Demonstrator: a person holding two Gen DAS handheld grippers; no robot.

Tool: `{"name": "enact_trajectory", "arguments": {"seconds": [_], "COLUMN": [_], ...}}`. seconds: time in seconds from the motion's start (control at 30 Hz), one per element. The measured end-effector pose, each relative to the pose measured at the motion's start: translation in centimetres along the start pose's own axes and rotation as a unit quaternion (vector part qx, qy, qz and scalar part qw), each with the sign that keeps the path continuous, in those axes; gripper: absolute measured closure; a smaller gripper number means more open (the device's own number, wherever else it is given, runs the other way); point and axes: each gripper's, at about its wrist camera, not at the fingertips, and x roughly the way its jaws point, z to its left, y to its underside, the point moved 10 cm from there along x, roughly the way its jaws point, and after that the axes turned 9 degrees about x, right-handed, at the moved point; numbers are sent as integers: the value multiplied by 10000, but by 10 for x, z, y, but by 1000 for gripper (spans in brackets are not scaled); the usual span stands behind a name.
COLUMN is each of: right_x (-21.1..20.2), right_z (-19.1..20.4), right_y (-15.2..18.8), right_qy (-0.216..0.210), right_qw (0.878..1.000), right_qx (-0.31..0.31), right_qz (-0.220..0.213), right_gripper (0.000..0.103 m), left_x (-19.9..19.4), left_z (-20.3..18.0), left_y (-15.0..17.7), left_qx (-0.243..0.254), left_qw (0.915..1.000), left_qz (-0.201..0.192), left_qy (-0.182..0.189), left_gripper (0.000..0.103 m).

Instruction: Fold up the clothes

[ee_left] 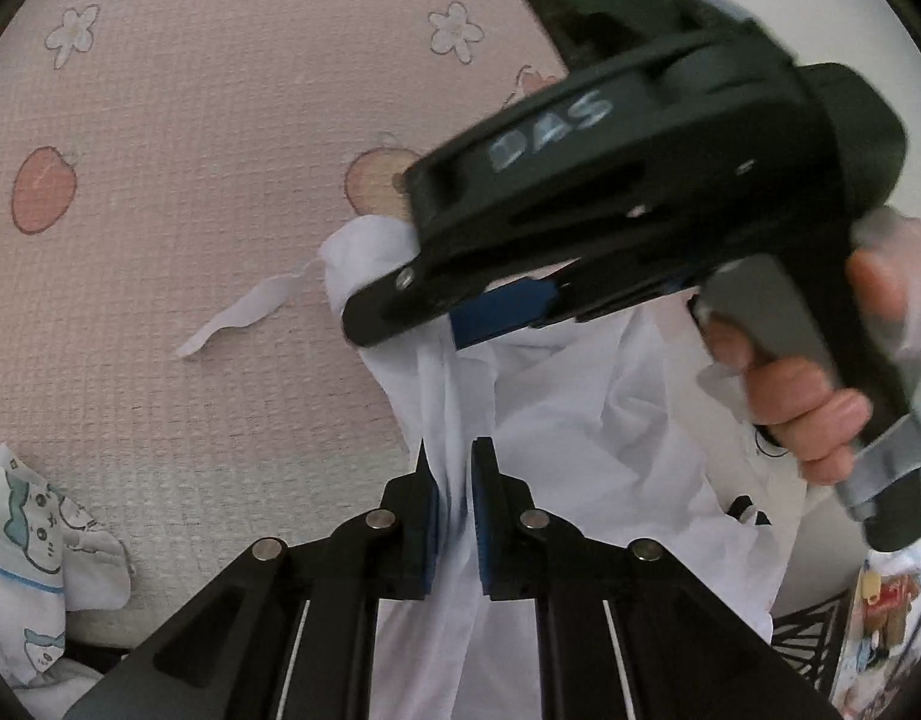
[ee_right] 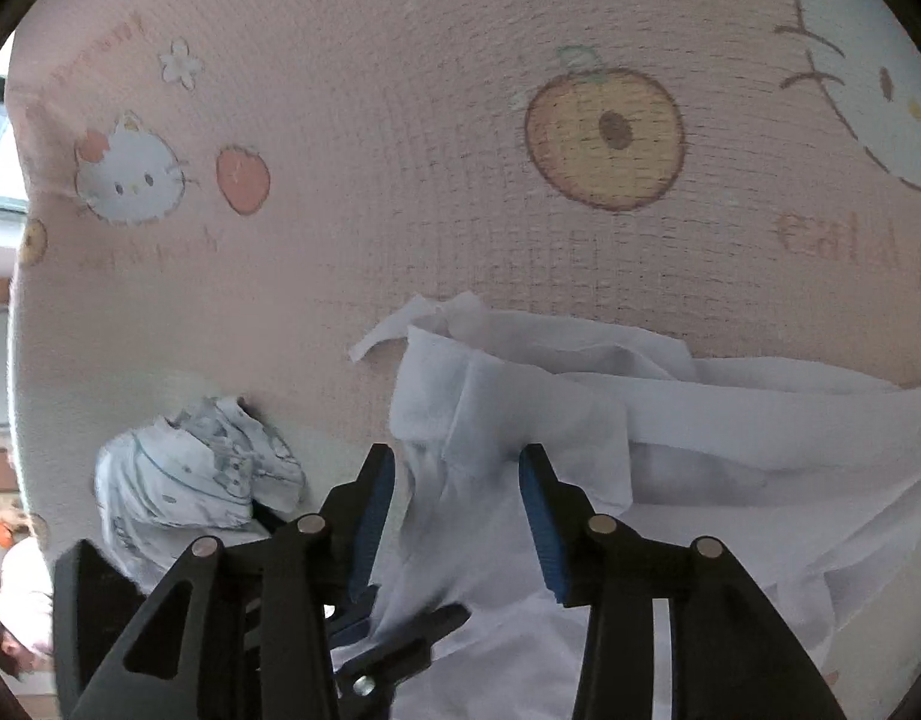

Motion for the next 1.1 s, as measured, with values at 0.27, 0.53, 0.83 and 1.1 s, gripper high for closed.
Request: {"name": "enact_trajectory", "arguments": {"seconds": [0.27, 0.53, 0.83, 1.1], "right_x": [-9, -32, -52, -65], "right_z": [-2, 6, 17, 28], "right_y": [7, -3, -8, -7], "right_qy": [241, -266, -598, -605], "right_qw": [9990, 9973, 9929, 9911], "right_qx": [-340, -409, -430, -553], "right_qz": [-144, -545, -929, -1052], "right_gripper": [91, 91, 91, 91], "left_x": [-8, -37, -56, -44], "left_z": [-6, 23, 34, 21], "left_y": [0, 20, 54, 99], "left_qx": [111, -762, -897, -756], "left_qw": [9999, 9962, 9952, 9947], "left_qz": [41, 208, 387, 655], "left_qy": [-68, -377, -52, 247], "left_gripper": [95, 60, 45, 90]}}
